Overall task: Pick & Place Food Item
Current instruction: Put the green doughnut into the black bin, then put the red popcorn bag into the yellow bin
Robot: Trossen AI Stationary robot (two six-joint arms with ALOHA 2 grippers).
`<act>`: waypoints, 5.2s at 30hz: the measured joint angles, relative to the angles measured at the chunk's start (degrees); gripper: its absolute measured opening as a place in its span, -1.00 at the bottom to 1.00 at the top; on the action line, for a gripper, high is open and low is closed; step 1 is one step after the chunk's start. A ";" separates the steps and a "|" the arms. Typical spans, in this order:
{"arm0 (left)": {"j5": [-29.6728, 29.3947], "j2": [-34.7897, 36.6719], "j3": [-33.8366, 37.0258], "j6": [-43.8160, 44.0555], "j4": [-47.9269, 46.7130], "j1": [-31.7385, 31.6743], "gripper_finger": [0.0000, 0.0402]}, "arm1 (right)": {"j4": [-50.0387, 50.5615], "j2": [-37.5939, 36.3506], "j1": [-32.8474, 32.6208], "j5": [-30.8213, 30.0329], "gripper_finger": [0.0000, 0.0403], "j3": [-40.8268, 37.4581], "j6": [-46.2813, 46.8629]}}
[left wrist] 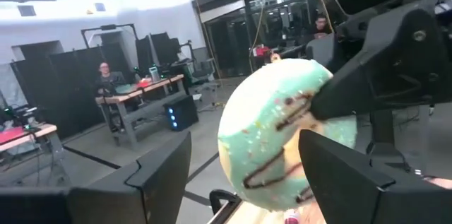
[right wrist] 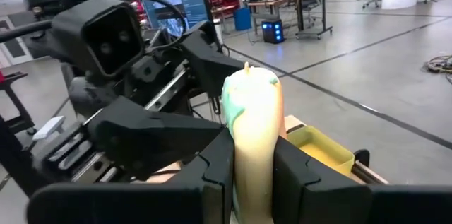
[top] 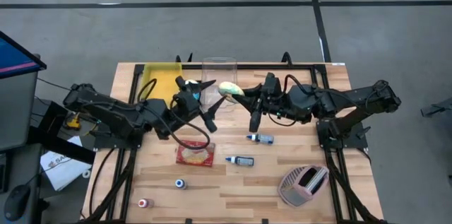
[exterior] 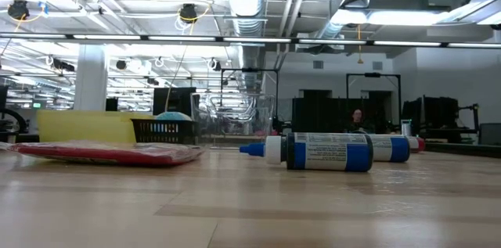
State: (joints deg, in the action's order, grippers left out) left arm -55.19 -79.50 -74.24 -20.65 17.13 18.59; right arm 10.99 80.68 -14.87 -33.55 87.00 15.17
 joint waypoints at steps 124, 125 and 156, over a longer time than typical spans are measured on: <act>20.77 16.79 48.59 11.66 -20.43 -32.96 -0.49 | 22.90 -0.70 -8.96 -9.41 -0.24 0.00 30.09; 21.21 15.96 48.61 11.65 -20.11 -32.95 -0.49 | 22.90 -0.72 -8.96 -9.51 -0.24 0.00 30.08; 20.04 14.62 47.56 13.96 -20.72 -32.92 0.06 | 23.52 -0.74 -8.98 -10.03 -0.24 0.00 30.29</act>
State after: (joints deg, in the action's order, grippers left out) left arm -35.14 -64.89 -26.68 -6.69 -3.58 -14.33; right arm 34.52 79.94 -23.86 -43.58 87.00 45.46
